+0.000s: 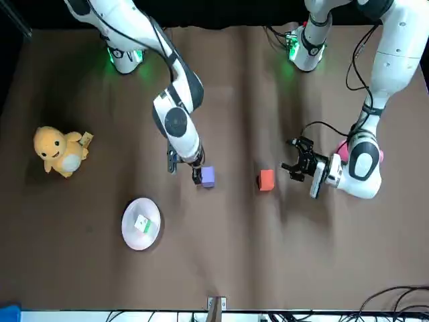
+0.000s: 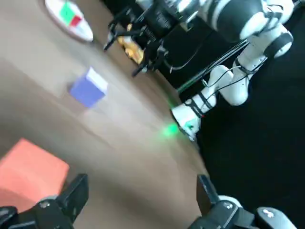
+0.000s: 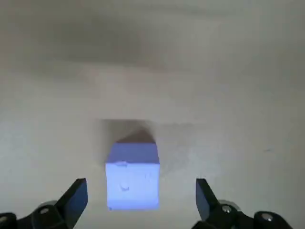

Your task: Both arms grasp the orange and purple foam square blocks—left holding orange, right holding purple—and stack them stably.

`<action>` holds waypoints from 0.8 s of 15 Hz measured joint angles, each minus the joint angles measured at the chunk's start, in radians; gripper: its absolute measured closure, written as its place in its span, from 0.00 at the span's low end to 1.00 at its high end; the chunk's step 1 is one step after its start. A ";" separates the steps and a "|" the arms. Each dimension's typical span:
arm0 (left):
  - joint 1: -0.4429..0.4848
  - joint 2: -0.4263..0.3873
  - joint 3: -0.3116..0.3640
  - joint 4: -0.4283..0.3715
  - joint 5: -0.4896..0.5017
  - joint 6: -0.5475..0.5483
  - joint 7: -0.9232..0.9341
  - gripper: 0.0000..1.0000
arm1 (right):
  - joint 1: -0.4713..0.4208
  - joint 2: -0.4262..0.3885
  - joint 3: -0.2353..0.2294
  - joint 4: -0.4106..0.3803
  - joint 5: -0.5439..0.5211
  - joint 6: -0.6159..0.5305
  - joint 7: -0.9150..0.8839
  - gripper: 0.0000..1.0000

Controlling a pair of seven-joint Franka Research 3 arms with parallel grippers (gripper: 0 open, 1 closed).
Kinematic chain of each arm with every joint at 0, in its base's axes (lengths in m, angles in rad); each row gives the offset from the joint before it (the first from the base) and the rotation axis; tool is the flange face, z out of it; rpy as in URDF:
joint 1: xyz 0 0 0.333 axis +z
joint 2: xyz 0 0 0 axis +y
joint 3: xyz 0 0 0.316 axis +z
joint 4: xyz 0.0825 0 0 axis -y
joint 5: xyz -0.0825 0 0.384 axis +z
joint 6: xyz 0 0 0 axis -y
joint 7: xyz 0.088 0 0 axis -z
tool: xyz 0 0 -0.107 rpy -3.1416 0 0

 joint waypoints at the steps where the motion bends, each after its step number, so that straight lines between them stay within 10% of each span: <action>1: -0.001 0.000 -0.001 -0.026 -0.028 0.029 0.096 0.00 | 0.000 0.020 0.000 0.011 0.000 0.001 0.000 0.00; 12: -0.012 0.015 -0.012 -0.192 -0.228 0.238 0.923 0.00 | 0.013 0.071 0.000 0.061 0.000 0.012 0.057 0.00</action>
